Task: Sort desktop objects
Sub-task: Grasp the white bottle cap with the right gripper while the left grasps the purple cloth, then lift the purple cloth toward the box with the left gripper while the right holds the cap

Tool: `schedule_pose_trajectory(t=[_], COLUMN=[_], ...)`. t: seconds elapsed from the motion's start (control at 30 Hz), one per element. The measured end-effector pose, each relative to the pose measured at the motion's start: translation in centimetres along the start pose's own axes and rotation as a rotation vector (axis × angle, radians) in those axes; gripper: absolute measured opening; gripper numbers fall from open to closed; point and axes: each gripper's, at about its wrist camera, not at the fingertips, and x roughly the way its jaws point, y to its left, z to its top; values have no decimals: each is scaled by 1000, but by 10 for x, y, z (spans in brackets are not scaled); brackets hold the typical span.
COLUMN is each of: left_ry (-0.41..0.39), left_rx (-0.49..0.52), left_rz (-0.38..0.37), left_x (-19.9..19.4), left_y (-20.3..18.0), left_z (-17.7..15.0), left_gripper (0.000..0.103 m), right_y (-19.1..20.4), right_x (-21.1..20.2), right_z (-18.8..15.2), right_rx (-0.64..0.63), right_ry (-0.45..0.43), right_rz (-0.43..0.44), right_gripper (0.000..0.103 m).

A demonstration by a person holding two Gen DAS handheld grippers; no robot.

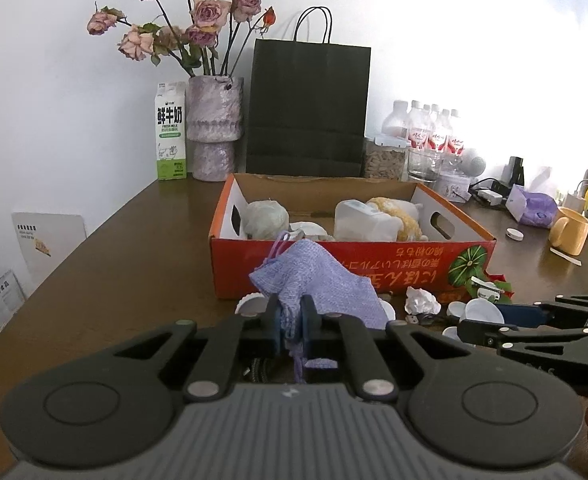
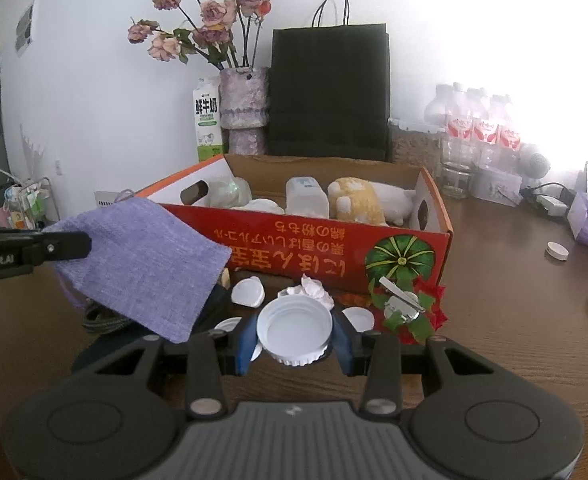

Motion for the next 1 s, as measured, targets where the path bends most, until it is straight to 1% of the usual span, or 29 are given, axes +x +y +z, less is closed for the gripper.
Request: schedule_pose_trajectory(t=[0.3,0.67,1.0], left_ry=[42,48,48], left_rx=[-17,-22,-23], left_rz=[12,10,9], left_x=[8,9,10], left_y=[6,9,9], left_z=[-8,-9,-8], left_gripper=[10,10,10], right_y=[0,-8,-9], right_x=[24,22,18], right_z=[-12,-13,-13], right_rx=[-7,34,39], right_ry=[98,95,87], right_rz=[-2,-10,0], right_gripper=[39,41,39])
